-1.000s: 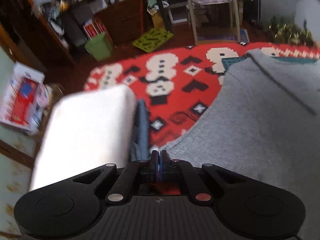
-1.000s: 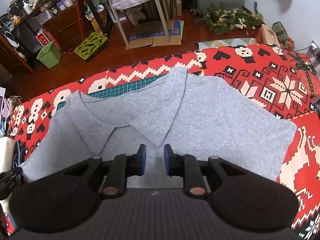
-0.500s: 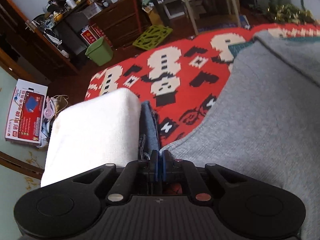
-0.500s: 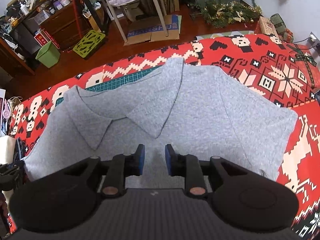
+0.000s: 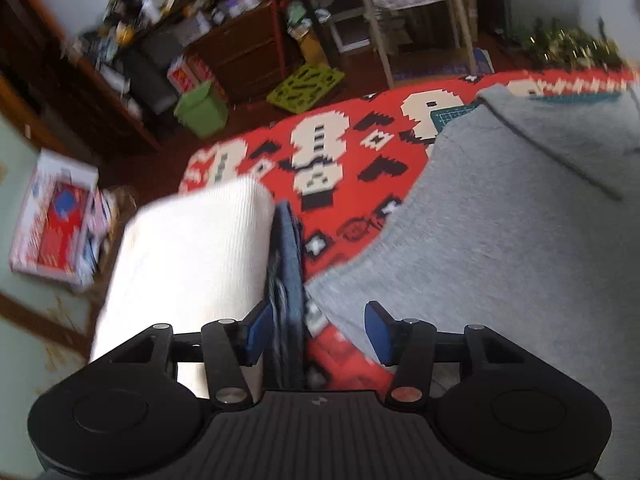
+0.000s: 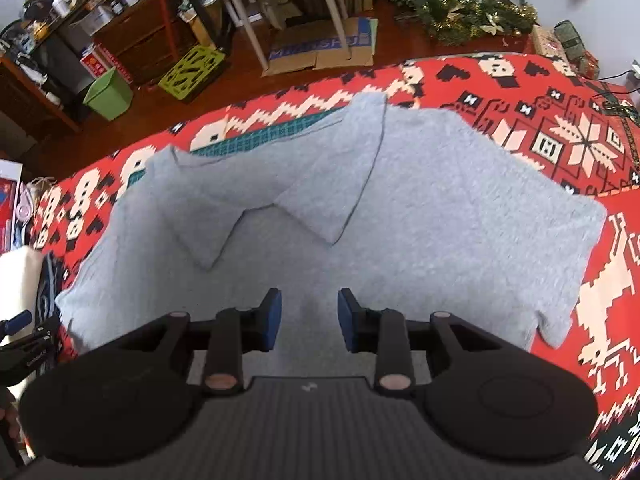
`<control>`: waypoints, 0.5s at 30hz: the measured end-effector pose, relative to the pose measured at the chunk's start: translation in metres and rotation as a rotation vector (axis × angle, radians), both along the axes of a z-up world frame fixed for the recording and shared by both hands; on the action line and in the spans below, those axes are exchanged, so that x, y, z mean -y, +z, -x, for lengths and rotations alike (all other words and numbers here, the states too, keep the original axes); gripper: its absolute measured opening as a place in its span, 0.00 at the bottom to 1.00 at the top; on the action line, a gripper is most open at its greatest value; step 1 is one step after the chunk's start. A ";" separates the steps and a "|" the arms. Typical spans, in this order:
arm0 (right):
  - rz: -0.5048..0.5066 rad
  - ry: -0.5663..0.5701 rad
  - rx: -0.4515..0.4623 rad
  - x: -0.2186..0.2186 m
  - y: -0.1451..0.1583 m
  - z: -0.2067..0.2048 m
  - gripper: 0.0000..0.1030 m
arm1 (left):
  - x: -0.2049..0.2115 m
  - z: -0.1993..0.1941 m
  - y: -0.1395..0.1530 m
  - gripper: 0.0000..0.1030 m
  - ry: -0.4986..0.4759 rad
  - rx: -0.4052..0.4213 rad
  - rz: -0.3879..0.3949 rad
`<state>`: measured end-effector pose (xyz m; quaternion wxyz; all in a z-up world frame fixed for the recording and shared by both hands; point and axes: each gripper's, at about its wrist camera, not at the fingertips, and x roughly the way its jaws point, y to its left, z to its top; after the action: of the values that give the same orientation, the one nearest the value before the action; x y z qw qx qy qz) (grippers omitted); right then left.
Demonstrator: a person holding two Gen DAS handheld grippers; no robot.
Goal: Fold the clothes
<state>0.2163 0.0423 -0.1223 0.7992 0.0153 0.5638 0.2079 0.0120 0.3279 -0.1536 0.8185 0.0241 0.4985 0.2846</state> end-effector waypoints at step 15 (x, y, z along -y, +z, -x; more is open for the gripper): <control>-0.001 0.028 -0.047 -0.004 -0.004 0.021 0.34 | -0.032 0.012 -0.018 0.18 0.302 0.184 0.453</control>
<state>0.1950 0.0467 -0.1263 0.7826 0.0126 0.5827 0.2189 -0.0001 0.3598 -0.1713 0.7932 -0.2599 0.4710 0.2853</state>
